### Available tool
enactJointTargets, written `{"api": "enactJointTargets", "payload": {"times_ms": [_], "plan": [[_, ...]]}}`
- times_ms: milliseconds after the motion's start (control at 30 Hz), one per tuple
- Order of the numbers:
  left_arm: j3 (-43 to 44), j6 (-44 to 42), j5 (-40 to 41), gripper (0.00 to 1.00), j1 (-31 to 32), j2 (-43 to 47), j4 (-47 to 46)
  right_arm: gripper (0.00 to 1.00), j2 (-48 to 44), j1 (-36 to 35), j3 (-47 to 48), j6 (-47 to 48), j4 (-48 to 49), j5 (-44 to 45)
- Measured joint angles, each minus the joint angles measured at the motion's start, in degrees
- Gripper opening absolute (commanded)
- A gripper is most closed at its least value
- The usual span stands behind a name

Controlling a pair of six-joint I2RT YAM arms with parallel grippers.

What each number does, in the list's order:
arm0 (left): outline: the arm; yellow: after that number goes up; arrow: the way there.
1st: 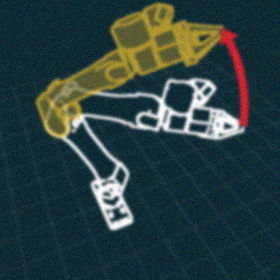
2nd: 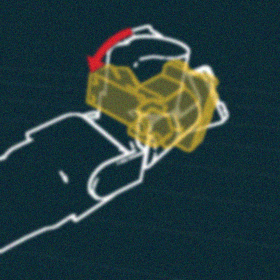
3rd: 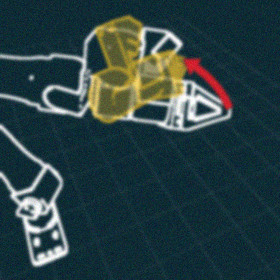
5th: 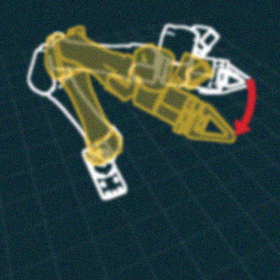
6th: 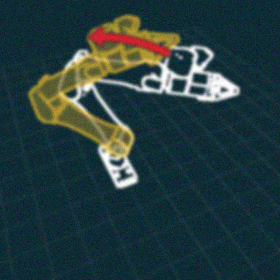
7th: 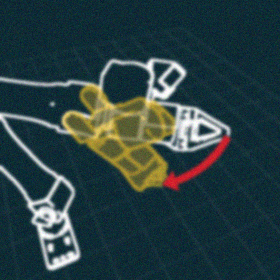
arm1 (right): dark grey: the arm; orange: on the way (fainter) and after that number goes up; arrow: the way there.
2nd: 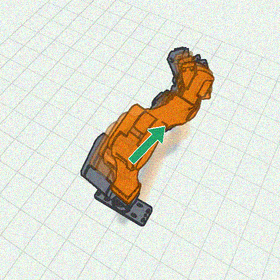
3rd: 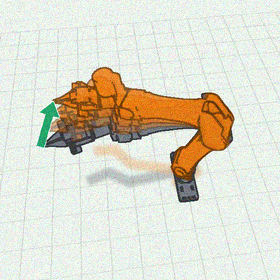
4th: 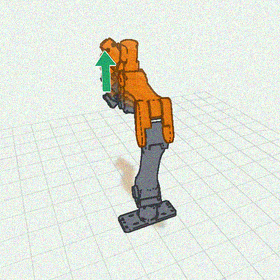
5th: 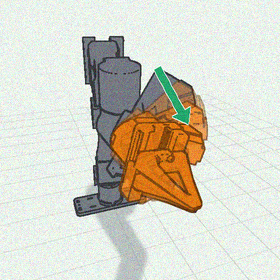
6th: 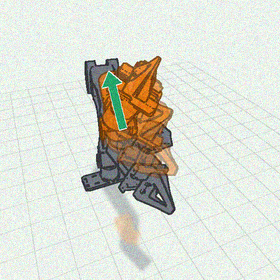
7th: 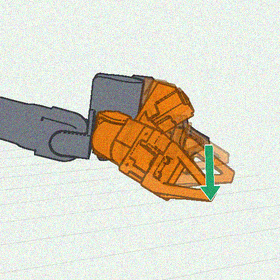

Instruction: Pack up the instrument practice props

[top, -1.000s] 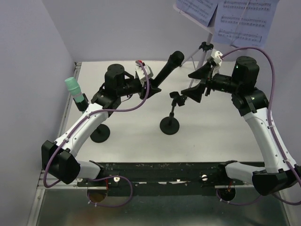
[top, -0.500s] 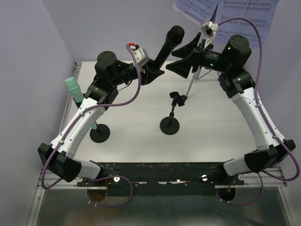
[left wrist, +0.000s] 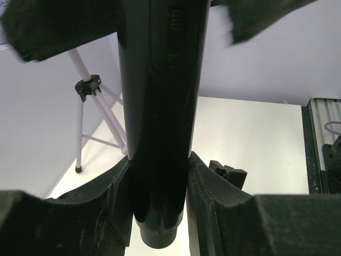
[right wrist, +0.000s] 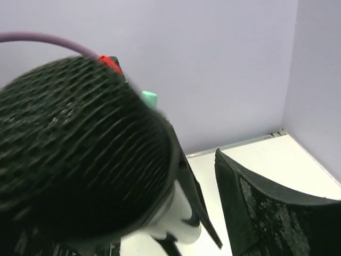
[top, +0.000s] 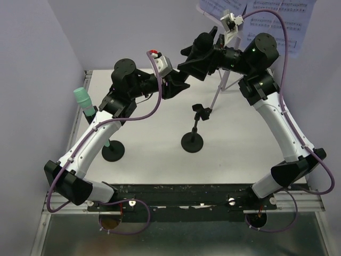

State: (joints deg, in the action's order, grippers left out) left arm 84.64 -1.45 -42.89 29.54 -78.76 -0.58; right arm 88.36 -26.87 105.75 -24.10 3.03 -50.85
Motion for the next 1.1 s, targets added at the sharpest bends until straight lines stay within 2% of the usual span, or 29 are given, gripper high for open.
{"api": "enactJointTargets", "payload": {"times_ms": [167,300,333,367,400,433,500,533,700,867,1000,1100], "plan": [[0.0,0.5,0.0,0.00,0.5,0.0,0.3,0.49,2.3,-1.3,2.1,-0.3,0.2,0.2],[0.0,3.1,0.3,0.00,0.9,0.4,0.3,0.22,2.6,-1.6,2.3,3.3,1.1,0.5],[0.0,3.4,0.4,0.04,0.9,0.4,0.3,0.15,2.6,-1.6,2.3,3.4,1.1,0.5],[0.0,3.3,0.5,0.17,0.9,0.4,0.0,0.06,2.6,-1.6,2.4,3.7,1.1,0.6],[0.0,3.2,0.5,0.39,1.0,0.4,0.1,0.00,2.6,-1.6,2.4,4.0,0.9,0.7],[0.0,3.1,0.4,0.55,0.9,0.4,0.2,0.00,2.6,-1.6,2.4,4.3,0.7,0.9],[0.0,2.8,0.5,0.95,1.0,0.4,0.3,0.00,2.3,-1.6,2.4,5.2,-0.2,1.2],[-0.1,1.8,0.5,0.99,1.0,0.4,0.3,0.00,2.1,-1.6,2.4,5.4,-1.3,1.8],[-0.9,-1.0,2.2,0.99,1.0,0.7,0.1,0.00,0.1,-0.9,2.4,9.5,-7.1,5.1],[-3.6,-2.6,3.7,0.99,0.9,2.4,0.3,0.00,-3.7,1.4,3.9,19.0,-16.3,11.1],[-5.0,-3.4,4.5,0.99,0.9,3.9,0.6,0.00,-8.6,3.1,3.1,29.1,-25.6,21.2],[-5.6,-3.8,5.1,0.99,0.9,4.7,0.6,0.00,-13.6,5.3,-2.0,35.7,-31.8,28.1]]}}
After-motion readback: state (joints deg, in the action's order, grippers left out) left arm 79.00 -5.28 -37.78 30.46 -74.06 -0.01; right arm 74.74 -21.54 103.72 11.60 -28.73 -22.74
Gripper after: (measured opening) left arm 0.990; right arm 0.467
